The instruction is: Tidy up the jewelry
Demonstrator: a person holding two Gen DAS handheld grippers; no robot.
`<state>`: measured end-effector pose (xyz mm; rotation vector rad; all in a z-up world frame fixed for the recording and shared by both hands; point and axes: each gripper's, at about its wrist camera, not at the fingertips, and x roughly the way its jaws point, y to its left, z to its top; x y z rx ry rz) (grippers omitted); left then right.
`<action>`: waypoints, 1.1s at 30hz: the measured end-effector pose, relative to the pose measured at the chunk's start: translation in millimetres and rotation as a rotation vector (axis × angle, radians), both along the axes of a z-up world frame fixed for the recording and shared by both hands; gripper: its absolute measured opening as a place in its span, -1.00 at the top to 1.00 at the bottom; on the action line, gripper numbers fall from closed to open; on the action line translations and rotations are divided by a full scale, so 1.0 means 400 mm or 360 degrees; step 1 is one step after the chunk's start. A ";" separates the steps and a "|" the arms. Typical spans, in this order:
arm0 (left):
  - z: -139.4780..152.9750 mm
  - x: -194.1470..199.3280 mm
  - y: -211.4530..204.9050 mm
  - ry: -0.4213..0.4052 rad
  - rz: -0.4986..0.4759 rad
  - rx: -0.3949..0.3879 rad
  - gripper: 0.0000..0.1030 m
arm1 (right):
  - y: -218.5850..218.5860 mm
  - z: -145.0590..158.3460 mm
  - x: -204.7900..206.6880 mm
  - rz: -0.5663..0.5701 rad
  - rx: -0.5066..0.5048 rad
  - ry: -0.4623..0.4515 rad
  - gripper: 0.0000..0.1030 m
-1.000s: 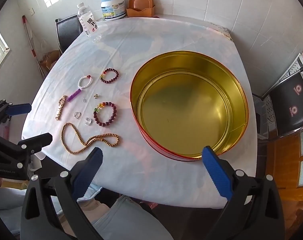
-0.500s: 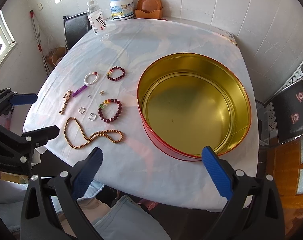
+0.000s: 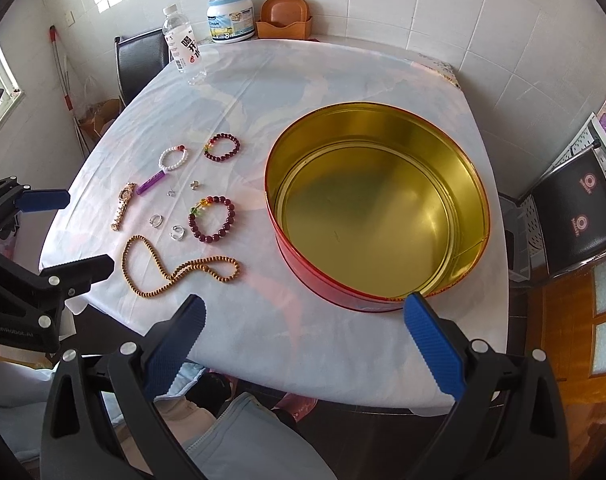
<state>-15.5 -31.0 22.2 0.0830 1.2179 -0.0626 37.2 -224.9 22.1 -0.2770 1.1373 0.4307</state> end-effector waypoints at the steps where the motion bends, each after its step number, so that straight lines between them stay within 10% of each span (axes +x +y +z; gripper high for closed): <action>1: 0.000 0.000 0.000 -0.0001 0.0000 -0.0001 -0.87 | 0.000 0.001 -0.002 0.0000 -0.0001 -0.0004 -0.95; 33: -0.006 0.013 -0.037 0.0043 -0.0032 0.0074 -0.87 | -0.026 -0.012 0.015 0.0016 0.0033 0.0022 -0.95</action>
